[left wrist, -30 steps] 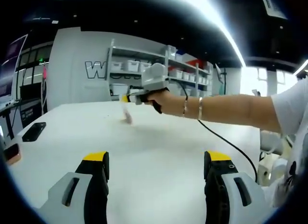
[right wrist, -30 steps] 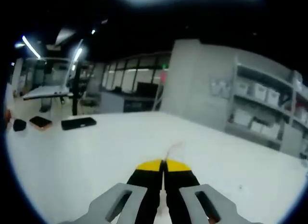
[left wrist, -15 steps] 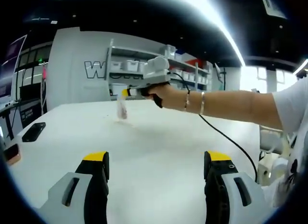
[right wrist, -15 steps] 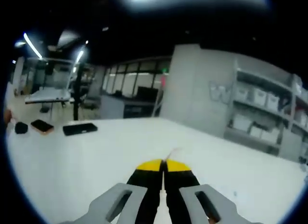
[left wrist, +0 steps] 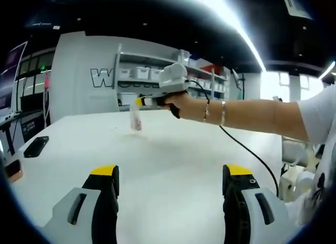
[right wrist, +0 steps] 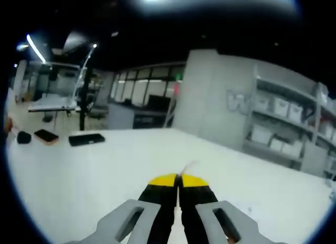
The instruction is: Open the resealable bag by pulling the two sides of the seal apart until the entire bag opening is separated and visibly accessible.
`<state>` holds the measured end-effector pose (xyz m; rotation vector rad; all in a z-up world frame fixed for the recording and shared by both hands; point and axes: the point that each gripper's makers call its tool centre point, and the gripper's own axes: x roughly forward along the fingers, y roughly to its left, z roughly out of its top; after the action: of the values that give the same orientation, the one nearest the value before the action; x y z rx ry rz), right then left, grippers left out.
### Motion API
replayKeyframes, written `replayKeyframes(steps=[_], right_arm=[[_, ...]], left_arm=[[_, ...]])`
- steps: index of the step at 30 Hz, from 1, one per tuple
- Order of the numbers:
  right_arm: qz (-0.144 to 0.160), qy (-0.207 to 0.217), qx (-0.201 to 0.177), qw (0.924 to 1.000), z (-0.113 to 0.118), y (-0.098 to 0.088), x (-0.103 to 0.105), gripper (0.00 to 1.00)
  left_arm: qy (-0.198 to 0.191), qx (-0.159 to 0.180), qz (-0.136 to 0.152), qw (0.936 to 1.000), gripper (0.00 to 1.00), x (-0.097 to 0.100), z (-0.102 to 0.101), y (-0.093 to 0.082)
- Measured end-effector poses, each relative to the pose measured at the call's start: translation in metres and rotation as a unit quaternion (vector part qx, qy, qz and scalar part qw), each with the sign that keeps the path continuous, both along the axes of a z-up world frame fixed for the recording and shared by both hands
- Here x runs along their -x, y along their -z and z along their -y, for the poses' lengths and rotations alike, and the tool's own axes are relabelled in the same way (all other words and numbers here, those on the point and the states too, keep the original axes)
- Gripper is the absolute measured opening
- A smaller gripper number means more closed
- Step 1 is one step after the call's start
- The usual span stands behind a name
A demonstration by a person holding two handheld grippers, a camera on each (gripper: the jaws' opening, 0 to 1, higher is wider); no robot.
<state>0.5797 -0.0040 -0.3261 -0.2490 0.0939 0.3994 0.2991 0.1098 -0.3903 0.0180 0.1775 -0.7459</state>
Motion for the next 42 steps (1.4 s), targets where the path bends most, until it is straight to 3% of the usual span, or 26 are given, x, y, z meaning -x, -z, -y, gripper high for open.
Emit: replayKeyframes(steps=[11,42], right_arm=[[0.001,0.006,-0.003,1.0000,0.017,-0.001,0.011,0.00],[0.020,-0.020,-0.033,0.9990,0.030,-0.014,0.064,0.00]], left_arm=[[0.003,-0.004,0.003,1.0000,0.80,0.001,0.002,-0.002],[0.015,-0.013,0.013,0.9997,0.80,0.009,0.011,-0.006]])
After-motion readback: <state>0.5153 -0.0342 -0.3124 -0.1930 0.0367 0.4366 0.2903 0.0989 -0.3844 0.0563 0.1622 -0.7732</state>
